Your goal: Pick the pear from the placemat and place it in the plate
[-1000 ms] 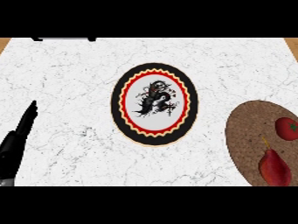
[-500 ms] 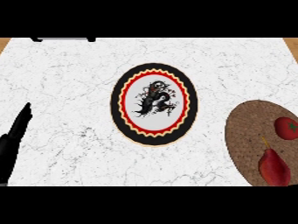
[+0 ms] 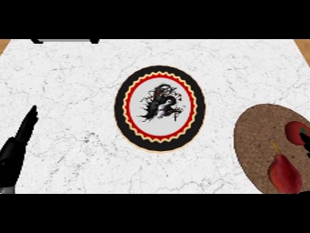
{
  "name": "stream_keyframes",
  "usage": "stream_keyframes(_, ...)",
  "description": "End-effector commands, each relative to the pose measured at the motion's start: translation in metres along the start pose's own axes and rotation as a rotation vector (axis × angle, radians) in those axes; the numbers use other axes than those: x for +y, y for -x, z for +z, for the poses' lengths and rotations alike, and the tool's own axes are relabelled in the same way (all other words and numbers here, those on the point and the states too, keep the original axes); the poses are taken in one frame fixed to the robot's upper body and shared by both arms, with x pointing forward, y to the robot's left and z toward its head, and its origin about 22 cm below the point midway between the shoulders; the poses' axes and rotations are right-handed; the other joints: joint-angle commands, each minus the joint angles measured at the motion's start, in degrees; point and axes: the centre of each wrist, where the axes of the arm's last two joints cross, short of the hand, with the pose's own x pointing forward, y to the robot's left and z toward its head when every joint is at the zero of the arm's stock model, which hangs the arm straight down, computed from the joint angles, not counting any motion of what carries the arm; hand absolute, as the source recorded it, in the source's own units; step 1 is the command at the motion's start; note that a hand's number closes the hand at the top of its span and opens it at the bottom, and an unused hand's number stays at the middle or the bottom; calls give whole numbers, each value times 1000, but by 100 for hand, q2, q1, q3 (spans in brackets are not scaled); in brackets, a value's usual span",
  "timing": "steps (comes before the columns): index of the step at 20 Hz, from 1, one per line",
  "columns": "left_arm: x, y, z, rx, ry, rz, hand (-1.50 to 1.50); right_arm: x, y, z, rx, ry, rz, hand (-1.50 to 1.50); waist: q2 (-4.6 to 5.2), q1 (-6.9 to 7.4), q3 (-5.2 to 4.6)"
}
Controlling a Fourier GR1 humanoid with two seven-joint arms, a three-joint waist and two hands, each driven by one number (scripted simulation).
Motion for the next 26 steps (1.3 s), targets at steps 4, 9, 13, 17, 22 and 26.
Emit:
stream_keyframes(4, 3, -2, 17, 1, 6, 15, 0, 12, 9, -16, 5, 0, 13, -150, -3, 12, 0)
stream_keyframes(9, 13, -14, 6, 7, 10, 7, 0, 32, 22, -37, 10, -23, -6, -150, -1, 26, 2)
stream_keyframes(13, 16, 6, 5, 10, 19, 24, 0, 19, 7, -44, -73, 10, -34, 150, 1, 21, 0)
stream_keyframes(17, 20, 0, 12, 3, 11, 12, 0, 31, 13, -26, -96, 22, -16, 150, -4, 3, -1)
stream_keyframes(22, 4, 2, 4, -9, 21, 22, 0, 20, -6, -68, -173, 6, 149, 150, 25, 133, 5)
stream_keyframes(26, -16, -20, -12, -98, 104, 22, 0, -33, -87, -61, -357, -15, 570, 150, 196, 845, 16)
